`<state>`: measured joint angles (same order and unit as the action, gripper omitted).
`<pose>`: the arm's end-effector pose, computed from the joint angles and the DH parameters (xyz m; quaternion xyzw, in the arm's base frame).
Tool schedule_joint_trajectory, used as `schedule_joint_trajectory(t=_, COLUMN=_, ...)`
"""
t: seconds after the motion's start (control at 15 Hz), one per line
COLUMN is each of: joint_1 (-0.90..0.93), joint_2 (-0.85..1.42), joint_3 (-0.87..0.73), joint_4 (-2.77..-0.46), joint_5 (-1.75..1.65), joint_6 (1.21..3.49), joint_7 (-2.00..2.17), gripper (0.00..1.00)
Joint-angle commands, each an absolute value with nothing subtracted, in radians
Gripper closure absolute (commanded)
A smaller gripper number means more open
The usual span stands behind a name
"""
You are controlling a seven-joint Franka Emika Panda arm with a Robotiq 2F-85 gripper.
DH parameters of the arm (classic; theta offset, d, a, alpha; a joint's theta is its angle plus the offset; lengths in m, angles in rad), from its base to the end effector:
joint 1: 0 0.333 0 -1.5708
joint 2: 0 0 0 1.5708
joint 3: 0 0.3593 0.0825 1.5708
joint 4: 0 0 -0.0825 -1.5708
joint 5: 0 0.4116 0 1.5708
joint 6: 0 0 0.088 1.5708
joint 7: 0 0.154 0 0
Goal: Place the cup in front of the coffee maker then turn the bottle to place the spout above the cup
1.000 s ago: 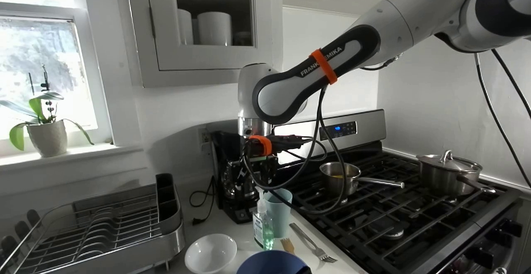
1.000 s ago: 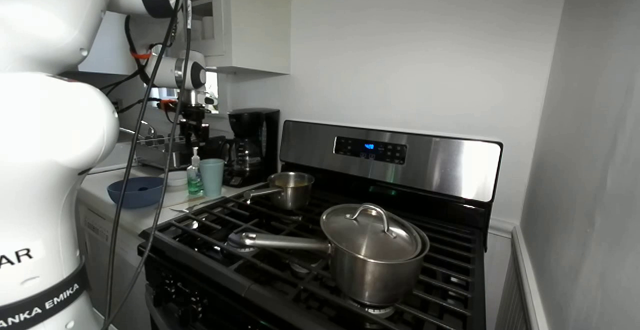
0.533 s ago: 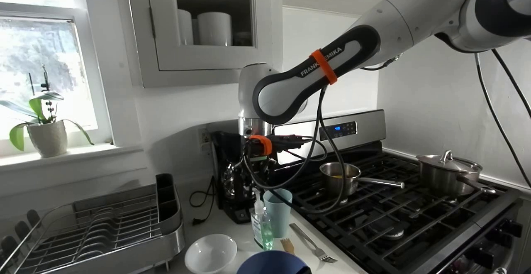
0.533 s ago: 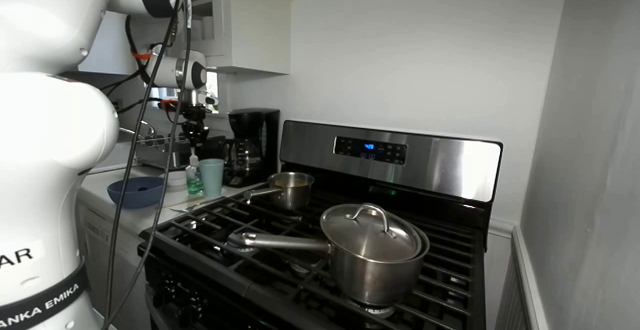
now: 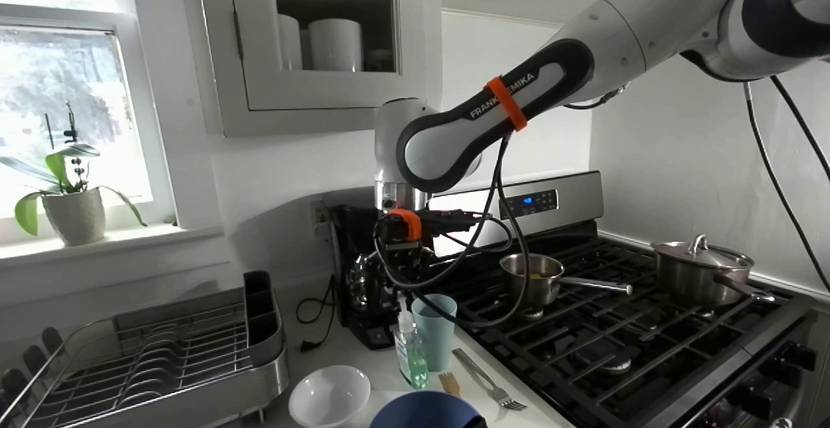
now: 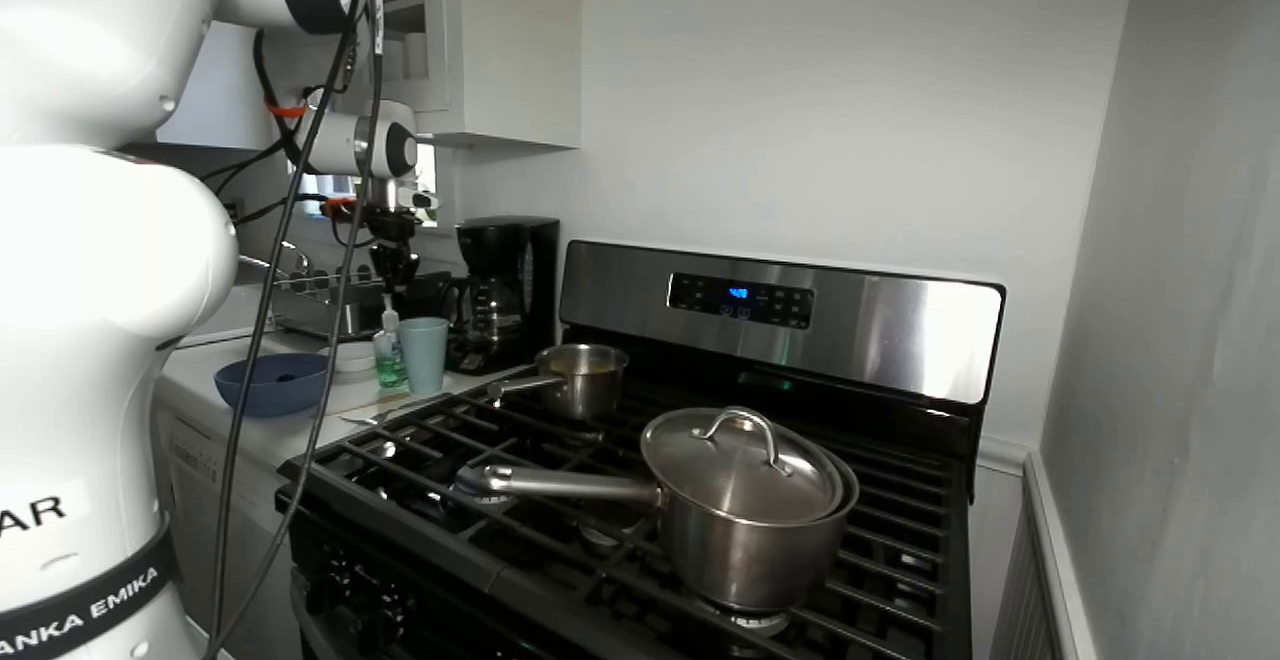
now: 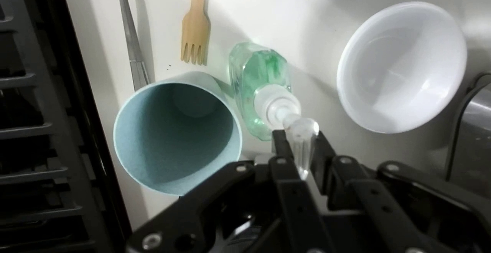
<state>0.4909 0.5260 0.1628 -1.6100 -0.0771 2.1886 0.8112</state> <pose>0.5990 0.4341 0.3064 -0.9971 0.0693 -0.0168 0.0263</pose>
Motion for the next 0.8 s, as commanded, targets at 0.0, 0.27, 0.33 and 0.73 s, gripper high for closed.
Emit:
schedule_joint_trajectory(t=0.0, joint_1=0.497, joint_2=0.489, joint_3=0.154, joint_4=-1.636, joint_5=-0.048, joint_6=2.182, joint_7=0.919, gripper=0.93)
schedule_joint_trajectory(t=0.27, joint_1=0.499, joint_2=0.48, joint_3=0.154, joint_4=-1.647, joint_5=-0.054, joint_6=2.196, joint_7=1.021, gripper=0.94)
schedule_joint_trajectory(t=0.33, joint_1=0.499, joint_2=0.479, joint_3=0.154, joint_4=-1.649, joint_5=-0.058, joint_6=2.199, joint_7=1.038, gripper=0.94)
schedule_joint_trajectory(t=0.73, joint_1=0.497, joint_2=0.471, joint_3=0.16, joint_4=-1.694, joint_5=-0.093, joint_6=2.347, joint_7=1.021, gripper=0.95)
